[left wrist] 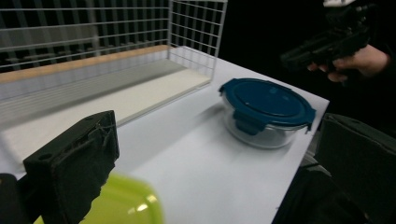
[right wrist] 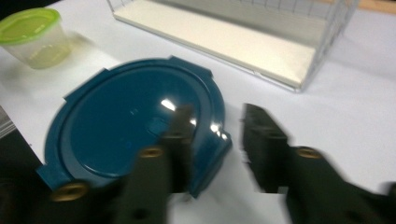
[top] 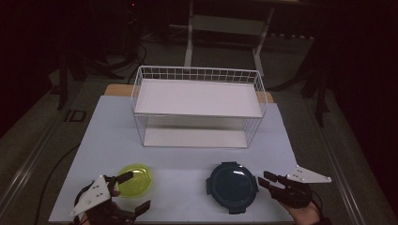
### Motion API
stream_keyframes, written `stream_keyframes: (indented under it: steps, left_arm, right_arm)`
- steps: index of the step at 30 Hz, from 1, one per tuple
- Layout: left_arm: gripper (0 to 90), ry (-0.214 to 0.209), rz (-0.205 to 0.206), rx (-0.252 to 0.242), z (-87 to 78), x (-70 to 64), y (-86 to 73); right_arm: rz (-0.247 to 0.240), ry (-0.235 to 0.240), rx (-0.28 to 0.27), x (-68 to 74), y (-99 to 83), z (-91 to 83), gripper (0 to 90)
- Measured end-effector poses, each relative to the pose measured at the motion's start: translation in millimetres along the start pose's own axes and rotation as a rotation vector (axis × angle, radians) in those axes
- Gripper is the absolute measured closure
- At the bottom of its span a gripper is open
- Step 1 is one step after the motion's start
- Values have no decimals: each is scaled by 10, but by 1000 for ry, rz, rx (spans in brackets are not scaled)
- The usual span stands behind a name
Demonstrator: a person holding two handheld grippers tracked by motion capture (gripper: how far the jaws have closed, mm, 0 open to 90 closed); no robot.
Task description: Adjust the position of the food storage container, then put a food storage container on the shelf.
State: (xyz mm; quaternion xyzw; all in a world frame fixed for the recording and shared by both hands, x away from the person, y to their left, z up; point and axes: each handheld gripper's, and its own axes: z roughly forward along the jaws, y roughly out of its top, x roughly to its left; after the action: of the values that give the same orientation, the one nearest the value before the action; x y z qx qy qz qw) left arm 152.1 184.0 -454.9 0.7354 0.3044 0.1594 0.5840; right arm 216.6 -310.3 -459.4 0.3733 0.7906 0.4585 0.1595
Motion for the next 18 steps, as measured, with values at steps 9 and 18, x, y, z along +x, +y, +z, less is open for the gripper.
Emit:
stream_keyframes:
  steps: [9, 18]
  left_arm:
    - [0, -75, 13, 26, 363, -191, 309]
    - [0, -155, 31, 28, 677, -362, 658]
  right_arm:
    - [-48, 6, -103, 38, 109, -58, 120]
    - [-182, -109, -234, 144, 232, -261, 144]
